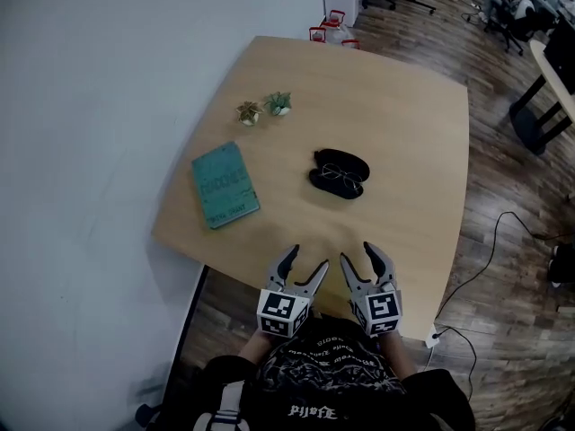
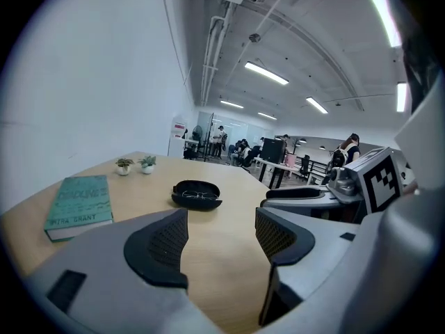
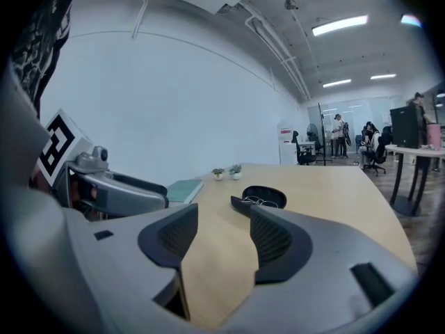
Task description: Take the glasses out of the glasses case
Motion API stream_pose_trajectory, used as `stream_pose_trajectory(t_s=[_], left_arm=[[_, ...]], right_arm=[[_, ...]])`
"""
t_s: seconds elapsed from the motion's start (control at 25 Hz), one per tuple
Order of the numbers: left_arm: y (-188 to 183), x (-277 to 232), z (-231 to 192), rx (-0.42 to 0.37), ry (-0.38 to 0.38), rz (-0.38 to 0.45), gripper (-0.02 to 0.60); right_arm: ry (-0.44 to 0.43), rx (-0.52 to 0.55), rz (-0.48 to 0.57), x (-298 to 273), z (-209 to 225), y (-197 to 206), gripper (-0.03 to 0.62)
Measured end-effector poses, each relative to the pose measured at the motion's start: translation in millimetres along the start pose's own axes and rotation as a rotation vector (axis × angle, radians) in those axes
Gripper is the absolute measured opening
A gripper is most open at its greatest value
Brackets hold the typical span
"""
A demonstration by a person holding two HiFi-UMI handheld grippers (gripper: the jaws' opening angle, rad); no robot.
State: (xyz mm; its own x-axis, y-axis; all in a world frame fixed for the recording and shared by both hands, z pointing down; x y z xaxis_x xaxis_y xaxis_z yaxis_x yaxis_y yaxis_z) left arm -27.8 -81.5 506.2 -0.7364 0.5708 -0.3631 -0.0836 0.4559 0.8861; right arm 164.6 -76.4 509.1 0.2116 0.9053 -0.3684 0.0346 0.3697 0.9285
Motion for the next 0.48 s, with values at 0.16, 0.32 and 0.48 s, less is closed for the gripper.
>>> stream_pose_trajectory(t_s=[0.16,0.32,0.48], left_arm=[[-5,-1,-11,0.017,-0.026,0.011,0.31],[-10,-3,-21,0.013,-0.029,0.006,0.31],[-16,-2,-32,0.0,-0.024,0.001,0.31]], right_arm=[[-0.008,0.044,0.005,-12,10,-24,0.242],[-0.023,0.088,-0.033,-27,15,-42,0.242],[-0.08,0.159,-0.104,-50,14,-56,0.242]])
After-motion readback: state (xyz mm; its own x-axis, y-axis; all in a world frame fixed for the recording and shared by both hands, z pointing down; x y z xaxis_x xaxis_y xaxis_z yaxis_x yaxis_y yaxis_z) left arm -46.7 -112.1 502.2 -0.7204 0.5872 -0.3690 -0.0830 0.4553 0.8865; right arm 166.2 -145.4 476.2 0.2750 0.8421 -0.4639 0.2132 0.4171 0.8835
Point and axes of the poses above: the fingertips, and each gripper's own axes: x backward along the fingers, z to its right, y out of its underside, the point moved 10 cm from there along x, backward along the fingers, and after that the axes turned 14 degrees about y, right-handed, at the moved point
